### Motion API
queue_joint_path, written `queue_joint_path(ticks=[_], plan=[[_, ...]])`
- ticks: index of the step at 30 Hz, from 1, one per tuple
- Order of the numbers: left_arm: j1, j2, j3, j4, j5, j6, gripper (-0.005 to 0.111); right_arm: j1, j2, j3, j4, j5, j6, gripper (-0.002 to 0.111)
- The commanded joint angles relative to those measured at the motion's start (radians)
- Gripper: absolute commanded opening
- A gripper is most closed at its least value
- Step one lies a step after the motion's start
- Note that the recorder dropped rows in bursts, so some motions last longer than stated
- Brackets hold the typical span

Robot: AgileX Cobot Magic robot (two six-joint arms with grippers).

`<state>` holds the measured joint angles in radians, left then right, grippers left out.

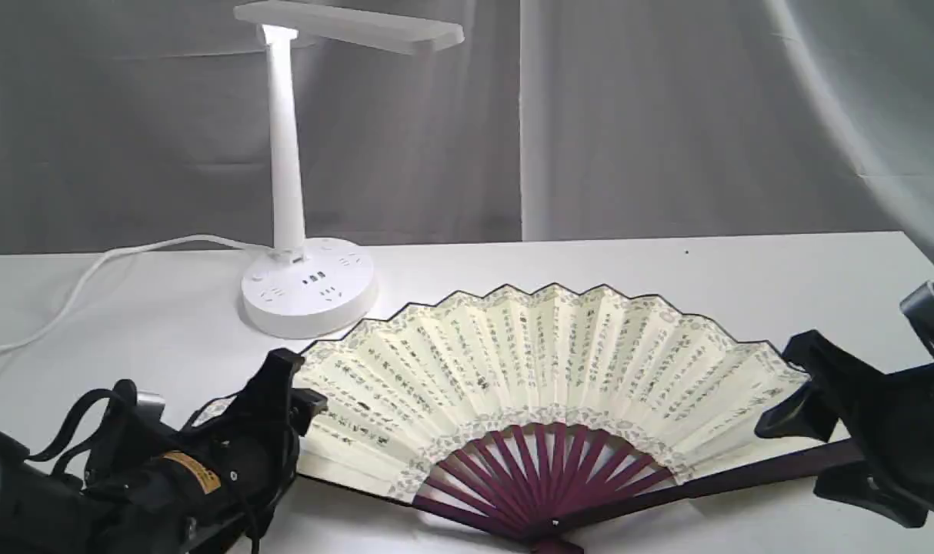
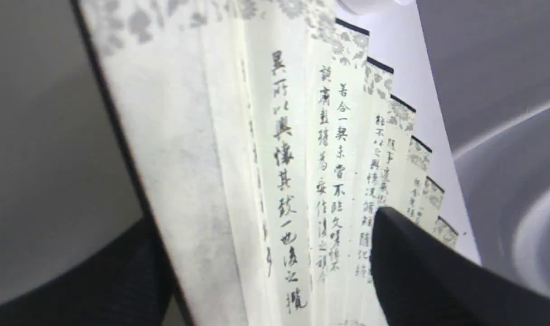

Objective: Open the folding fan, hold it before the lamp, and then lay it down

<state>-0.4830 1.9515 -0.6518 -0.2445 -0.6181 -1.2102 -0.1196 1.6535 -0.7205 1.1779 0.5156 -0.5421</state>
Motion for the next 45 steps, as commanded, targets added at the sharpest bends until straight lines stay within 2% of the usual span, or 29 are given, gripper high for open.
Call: queue_joint_path(ticks=[1,9,16,24,28,31,38,41,45], plan=[[-0.005,-0.006,-0.006,-0.053,-0.003,0.209,0.066,0.000,-0.008,0.002,-0.056,0.028,-0.002,0.057],[-0.005,-0.037,-0.004,-0.270,0.016,0.627,0.066,0.000,-0.046,0.002,-0.080,0.052,-0.111,0.057],[-0.005,-0.124,-0.004,-0.543,0.084,0.992,0.066,0.000,-0.058,0.002,-0.080,0.075,-0.153,0.057],[-0.005,-0.229,-0.004,-0.568,0.217,1.370,0.064,0.000,-0.058,0.002,-0.176,0.117,-0.158,0.053],[-0.005,-0.281,-0.004,-0.568,0.302,1.494,0.062,0.000,-0.058,0.002,-0.224,0.143,-0.152,0.049],[-0.005,-0.321,-0.006,-0.568,0.361,1.541,0.053,0.000,-0.058,-0.016,-0.289,0.156,-0.106,0.048],[0.003,-0.415,-0.006,-0.568,0.521,1.687,0.014,0.000,-0.058,-0.140,-0.595,0.273,0.137,0.046],[0.059,-0.433,-0.027,-0.564,0.676,1.693,0.000,0.000,-0.058,-0.177,-0.646,0.292,0.190,0.037],[0.182,-0.440,-0.097,-0.474,0.937,1.679,0.000,0.019,-0.058,-0.208,-0.701,0.307,0.205,0.019]])
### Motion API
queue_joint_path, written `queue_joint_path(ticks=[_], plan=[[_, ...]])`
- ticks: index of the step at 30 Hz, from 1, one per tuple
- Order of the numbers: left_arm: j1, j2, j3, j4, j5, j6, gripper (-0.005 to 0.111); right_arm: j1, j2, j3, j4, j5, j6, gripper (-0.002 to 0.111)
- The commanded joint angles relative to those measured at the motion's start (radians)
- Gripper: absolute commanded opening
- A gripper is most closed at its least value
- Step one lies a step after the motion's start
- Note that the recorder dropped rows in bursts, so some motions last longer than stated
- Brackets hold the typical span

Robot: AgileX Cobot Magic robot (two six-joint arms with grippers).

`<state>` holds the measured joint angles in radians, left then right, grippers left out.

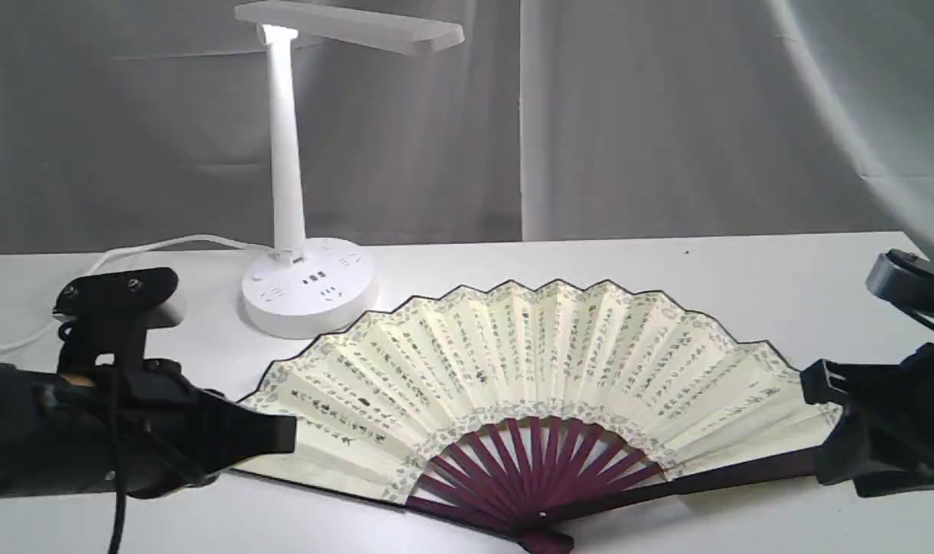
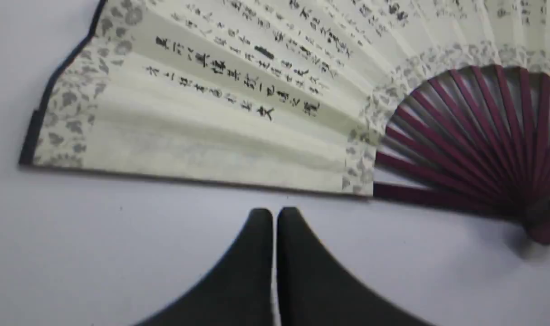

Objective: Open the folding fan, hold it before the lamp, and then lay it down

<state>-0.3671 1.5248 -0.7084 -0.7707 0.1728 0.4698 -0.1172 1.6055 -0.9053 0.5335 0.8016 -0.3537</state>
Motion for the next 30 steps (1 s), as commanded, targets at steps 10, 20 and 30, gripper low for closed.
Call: queue_joint_path(ticks=[10,20,30], plan=[[0.224,-0.013,-0.192,0.628,0.510,-0.430,0.000,0.156,-0.010,-0.074,-0.399,0.018,0.260,0.000],[0.224,-0.013,-0.219,0.782,0.587,-0.559,0.000,0.178,-0.010,-0.074,-0.414,0.026,0.335,0.000],[0.234,-0.013,-0.210,0.796,0.619,-0.575,0.000,0.178,-0.010,-0.074,-0.416,0.069,0.335,0.000]])
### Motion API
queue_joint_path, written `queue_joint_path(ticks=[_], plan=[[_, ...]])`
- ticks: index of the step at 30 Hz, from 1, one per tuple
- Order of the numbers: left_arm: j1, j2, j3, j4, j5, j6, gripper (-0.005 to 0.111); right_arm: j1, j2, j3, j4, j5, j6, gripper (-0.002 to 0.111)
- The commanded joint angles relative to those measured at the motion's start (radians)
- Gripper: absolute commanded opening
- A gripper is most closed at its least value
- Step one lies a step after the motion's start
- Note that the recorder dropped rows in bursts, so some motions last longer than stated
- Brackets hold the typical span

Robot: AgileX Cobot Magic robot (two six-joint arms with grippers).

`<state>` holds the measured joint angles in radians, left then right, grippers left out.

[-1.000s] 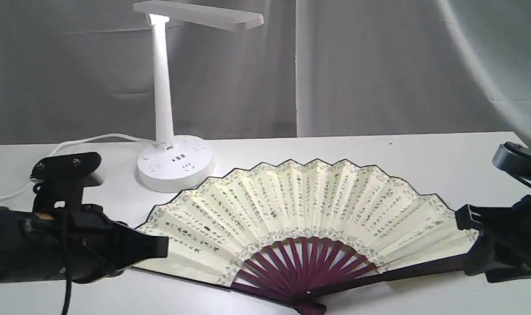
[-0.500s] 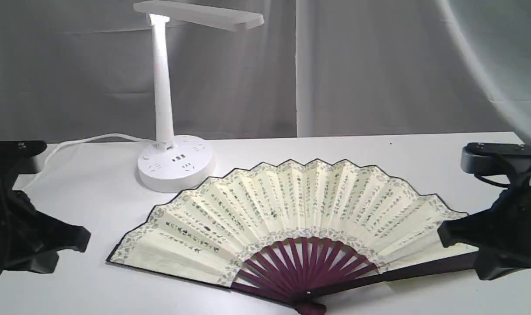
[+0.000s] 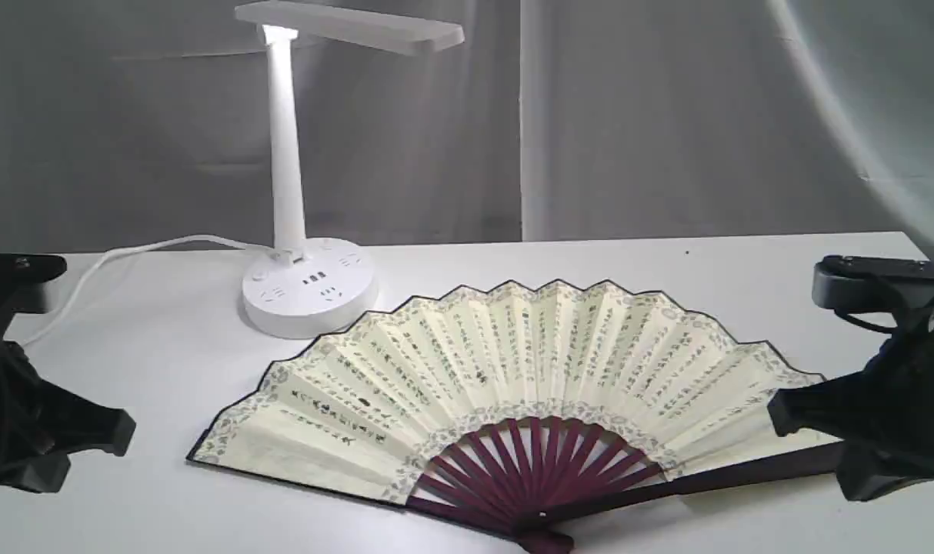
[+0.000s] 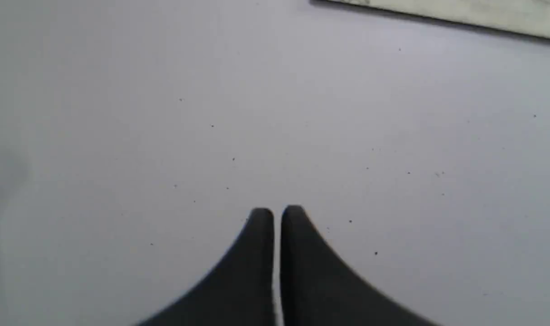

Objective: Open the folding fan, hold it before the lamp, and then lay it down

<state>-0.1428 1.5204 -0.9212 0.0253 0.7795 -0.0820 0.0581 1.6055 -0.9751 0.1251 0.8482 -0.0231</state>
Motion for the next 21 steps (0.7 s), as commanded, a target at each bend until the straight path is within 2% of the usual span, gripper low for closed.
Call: queue_joint_path(ticks=[1,8,12,21], plan=[[0.019,-0.009,0.003,-0.004,0.017,-0.031,0.000,0.002,-0.013,-0.005,-0.017,0.031,0.002,0.000],[0.121,-0.009,0.003,-0.040,0.062,-0.013,0.000,-0.055,-0.060,-0.005,-0.037,0.064,-0.001,0.000],[0.121,-0.009,0.003,-0.042,0.062,-0.013,0.000,-0.097,-0.090,0.002,-0.047,0.081,-0.025,0.000],[0.121,-0.009,0.003,-0.045,0.075,0.031,0.000,-0.095,-0.142,0.002,-0.125,0.083,-0.024,0.000]])
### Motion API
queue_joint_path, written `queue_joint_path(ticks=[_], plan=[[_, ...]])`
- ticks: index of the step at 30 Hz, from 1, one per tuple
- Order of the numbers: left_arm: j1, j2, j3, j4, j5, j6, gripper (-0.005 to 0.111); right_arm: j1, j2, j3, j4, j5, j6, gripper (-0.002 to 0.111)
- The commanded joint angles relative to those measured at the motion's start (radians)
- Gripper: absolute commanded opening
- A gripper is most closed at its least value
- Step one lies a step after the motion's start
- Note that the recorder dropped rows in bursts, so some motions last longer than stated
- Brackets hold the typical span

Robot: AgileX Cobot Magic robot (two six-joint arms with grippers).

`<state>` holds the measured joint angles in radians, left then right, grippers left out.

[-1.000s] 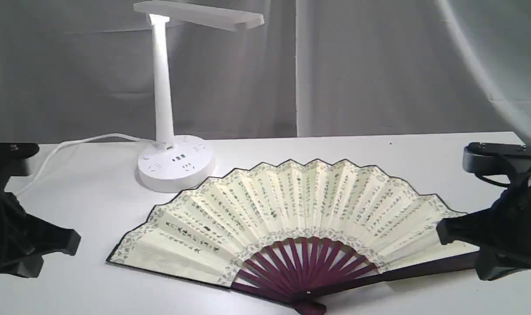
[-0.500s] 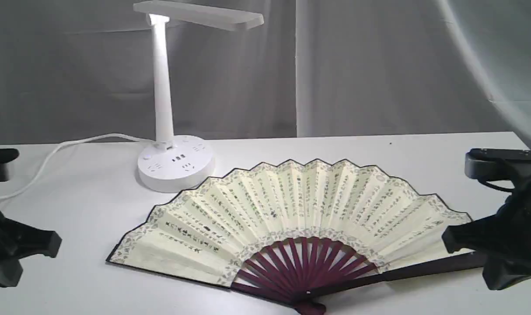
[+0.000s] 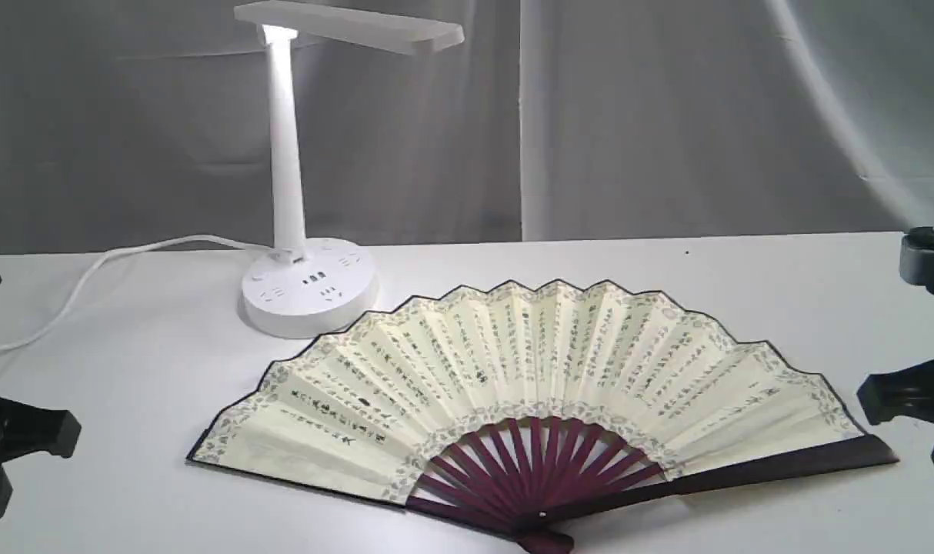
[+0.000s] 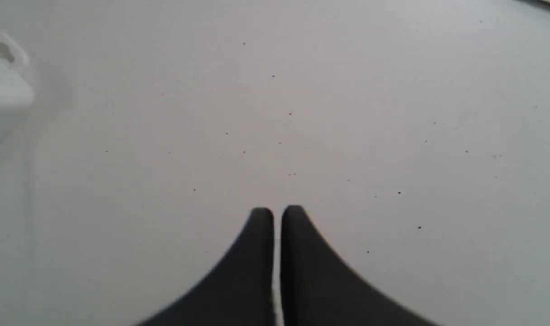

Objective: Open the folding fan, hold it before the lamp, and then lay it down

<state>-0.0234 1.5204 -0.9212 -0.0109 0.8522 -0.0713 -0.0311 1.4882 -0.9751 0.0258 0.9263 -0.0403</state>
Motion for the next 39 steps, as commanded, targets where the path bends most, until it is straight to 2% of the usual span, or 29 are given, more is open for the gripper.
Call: queue_joint_path(ticks=[1,20,39], plan=[[0.001,-0.011,0.003,-0.008,0.001,0.025,0.000,-0.005,-0.032,0.002,-0.026,0.005,-0.007,0.000],[0.001,-0.311,0.003,-0.003,-0.015,0.054,0.000,-0.003,-0.265,0.002,-0.059,0.020,-0.007,0.000],[0.001,-0.756,0.003,-0.003,0.042,0.054,0.000,0.001,-0.727,0.002,-0.059,0.046,-0.007,0.000]])
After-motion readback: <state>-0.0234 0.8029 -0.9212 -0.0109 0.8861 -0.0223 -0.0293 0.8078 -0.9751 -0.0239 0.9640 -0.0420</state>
